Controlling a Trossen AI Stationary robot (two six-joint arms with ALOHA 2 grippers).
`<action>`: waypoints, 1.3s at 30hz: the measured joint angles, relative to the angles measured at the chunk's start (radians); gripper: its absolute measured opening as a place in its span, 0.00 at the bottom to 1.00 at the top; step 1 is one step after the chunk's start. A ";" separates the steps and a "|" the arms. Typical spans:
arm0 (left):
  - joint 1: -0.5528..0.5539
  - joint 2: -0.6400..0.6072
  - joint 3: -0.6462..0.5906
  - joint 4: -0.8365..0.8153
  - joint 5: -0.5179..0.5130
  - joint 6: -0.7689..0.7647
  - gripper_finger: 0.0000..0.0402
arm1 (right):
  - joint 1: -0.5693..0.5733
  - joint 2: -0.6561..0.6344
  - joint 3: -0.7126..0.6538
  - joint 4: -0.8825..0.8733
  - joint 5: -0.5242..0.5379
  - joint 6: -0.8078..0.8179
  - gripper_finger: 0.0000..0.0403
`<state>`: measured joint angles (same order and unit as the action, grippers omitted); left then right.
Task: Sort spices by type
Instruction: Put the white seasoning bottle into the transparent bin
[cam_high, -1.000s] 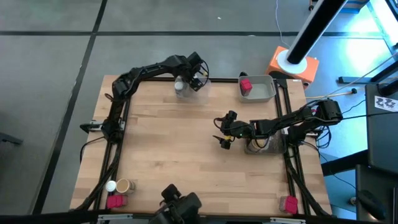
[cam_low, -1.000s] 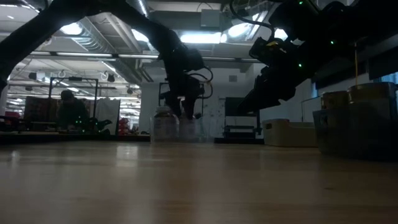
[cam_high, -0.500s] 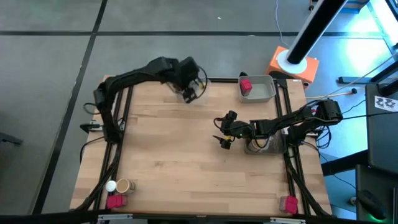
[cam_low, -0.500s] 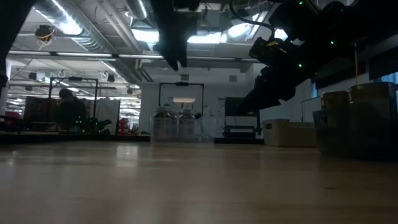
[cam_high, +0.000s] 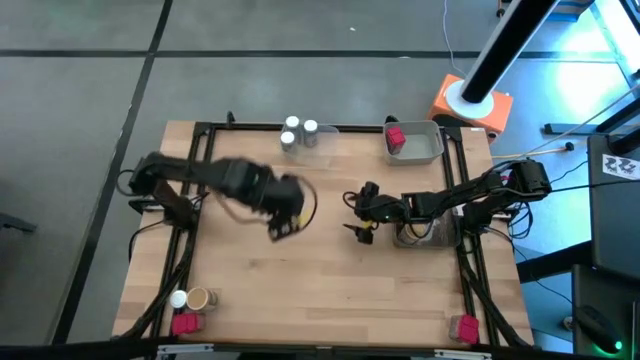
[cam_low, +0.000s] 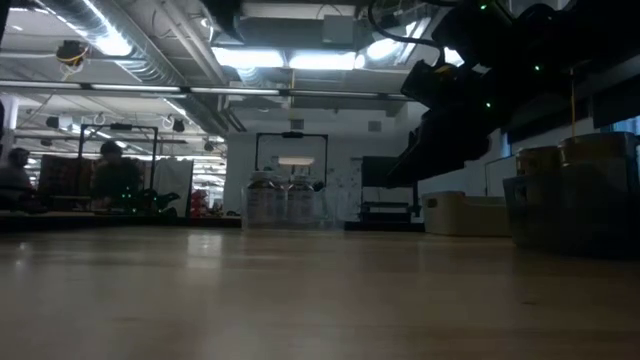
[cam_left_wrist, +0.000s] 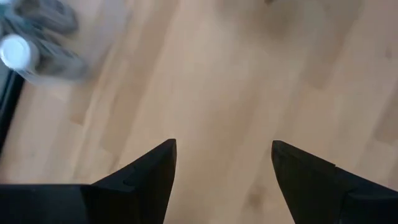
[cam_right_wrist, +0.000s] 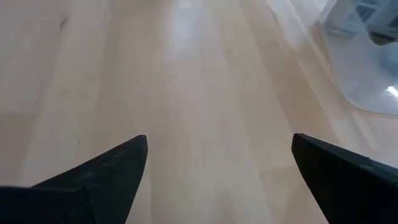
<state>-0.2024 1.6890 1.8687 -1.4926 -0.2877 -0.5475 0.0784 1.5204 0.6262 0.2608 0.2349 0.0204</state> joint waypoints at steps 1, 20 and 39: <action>-0.040 0.000 0.000 -0.015 -0.010 -0.035 0.61 | 0.000 0.000 0.000 -0.001 -0.006 0.000 0.99; -0.581 0.002 -0.037 -0.020 -0.094 -0.558 0.61 | 0.000 0.000 0.000 -0.001 -0.013 0.000 0.99; -0.779 0.003 -0.275 -0.023 0.173 -0.810 0.61 | 0.000 0.000 0.000 -0.001 -0.019 0.008 0.99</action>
<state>-0.9817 1.6917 1.5941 -1.5160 -0.1146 -1.3579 0.0784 1.5204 0.6262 0.2600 0.2157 0.0281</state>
